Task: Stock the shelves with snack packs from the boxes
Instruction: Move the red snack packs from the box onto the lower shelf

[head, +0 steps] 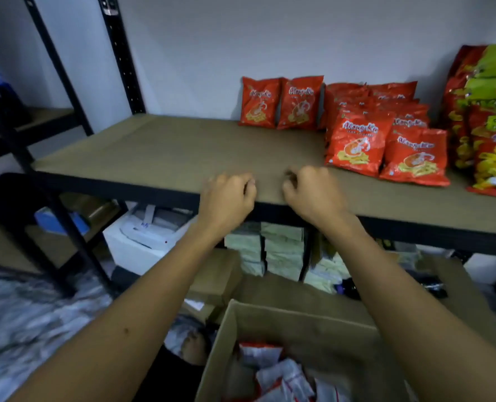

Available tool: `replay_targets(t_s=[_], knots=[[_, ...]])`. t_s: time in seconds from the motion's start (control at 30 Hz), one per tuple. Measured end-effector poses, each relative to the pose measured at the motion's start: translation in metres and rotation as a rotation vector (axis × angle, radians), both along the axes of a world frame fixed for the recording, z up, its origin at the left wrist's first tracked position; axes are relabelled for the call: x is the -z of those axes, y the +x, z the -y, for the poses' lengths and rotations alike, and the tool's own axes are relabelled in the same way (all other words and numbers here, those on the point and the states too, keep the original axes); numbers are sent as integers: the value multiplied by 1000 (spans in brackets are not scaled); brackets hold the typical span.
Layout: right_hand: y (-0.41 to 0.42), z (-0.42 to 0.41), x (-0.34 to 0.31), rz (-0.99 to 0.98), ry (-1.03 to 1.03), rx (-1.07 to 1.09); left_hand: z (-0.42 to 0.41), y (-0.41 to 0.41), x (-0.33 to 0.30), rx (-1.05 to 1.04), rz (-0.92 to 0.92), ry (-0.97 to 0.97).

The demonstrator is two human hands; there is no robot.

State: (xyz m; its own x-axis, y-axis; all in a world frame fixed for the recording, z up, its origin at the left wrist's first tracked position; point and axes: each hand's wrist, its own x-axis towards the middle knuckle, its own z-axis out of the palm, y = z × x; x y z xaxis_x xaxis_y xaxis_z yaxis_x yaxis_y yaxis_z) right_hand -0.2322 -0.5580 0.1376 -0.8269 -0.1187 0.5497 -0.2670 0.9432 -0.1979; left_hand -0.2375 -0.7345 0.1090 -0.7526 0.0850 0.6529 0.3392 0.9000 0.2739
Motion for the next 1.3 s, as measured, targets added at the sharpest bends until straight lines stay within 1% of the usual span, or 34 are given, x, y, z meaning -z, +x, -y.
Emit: replay_targets(t_s=[0.03, 0.1, 0.17, 0.23, 0.27, 0.33, 0.4, 0.43, 0.47, 0.5, 0.57, 0.6, 0.67, 0.7, 0.77, 0.83, 0.9, 0.97, 1.0, 1.03, 1.07, 1.1, 1.13, 1.17, 1.2, 1.23, 1.27, 1.3], knots=[[19, -2, 13, -89, -12, -24, -1, 25, 14, -15, -88, -10], [57, -4, 51, -231, -16, -100, 0, 66, 52, -34, -146, -53], [94, -4, 99, -271, -62, -211, 1, 101, 95, -28, -79, -27], [122, -11, 155, -213, -208, -298, -5, 135, 139, 12, 22, 90], [135, -16, 184, -134, -293, -303, -9, 150, 161, 31, 106, 146], [163, -31, 245, 118, -470, -224, -16, 172, 206, 56, 329, 211], [190, -49, 296, 399, -617, -32, -23, 184, 236, 33, 503, 261], [203, -59, 320, 522, -650, 92, -27, 191, 245, 14, 612, 336], [215, -68, 341, 653, -625, 208, -32, 198, 254, 6, 741, 397], [227, -78, 366, 812, -544, 280, -33, 204, 269, 5, 867, 411], [245, -94, 419, 1148, -409, 356, -28, 219, 302, 67, 1083, 406], [251, -101, 447, 1251, -399, 387, -23, 226, 321, 125, 1153, 415], [263, -111, 494, 1349, -521, 450, -13, 238, 362, 172, 1312, 409], [268, -114, 505, 1399, -554, 460, -12, 243, 373, 173, 1379, 399], [280, -110, 491, 1428, -643, 461, -21, 253, 382, 175, 1456, 328], [289, -110, 489, 1448, -686, 452, -35, 258, 397, 119, 1433, 211], [288, -116, 484, 1494, -689, 477, -52, 256, 401, 18, 1358, 121], [279, -123, 486, 1415, -800, 522, -67, 249, 397, 9, 1249, 188], [272, -122, 475, 1339, -795, 537, -73, 246, 399, 22, 1203, 225], [265, -121, 463, 1245, -780, 536, -81, 243, 397, 36, 1131, 250], [260, -121, 458, 1183, -741, 537, -85, 241, 396, 27, 1063, 228], [258, -121, 453, 1146, -691, 520, -88, 240, 396, 10, 971, 148], [260, -121, 450, 1144, -610, 493, -90, 239, 396, -10, 935, 61], [263, -121, 453, 1173, -544, 450, -89, 240, 396, -28, 959, -21], [265, -118, 455, 1241, -479, 411, -86, 242, 402, -9, 1036, -83], [270, -117, 466, 1317, -461, 395, -81, 244, 404, 35, 1117, -103], [274, -113, 469, 1375, -465, 395, -77, 247, 408, 107, 1203, -69], [277, -108, 476, 1397, -542, 393, -73, 249, 412, 197, 1292, -7]])
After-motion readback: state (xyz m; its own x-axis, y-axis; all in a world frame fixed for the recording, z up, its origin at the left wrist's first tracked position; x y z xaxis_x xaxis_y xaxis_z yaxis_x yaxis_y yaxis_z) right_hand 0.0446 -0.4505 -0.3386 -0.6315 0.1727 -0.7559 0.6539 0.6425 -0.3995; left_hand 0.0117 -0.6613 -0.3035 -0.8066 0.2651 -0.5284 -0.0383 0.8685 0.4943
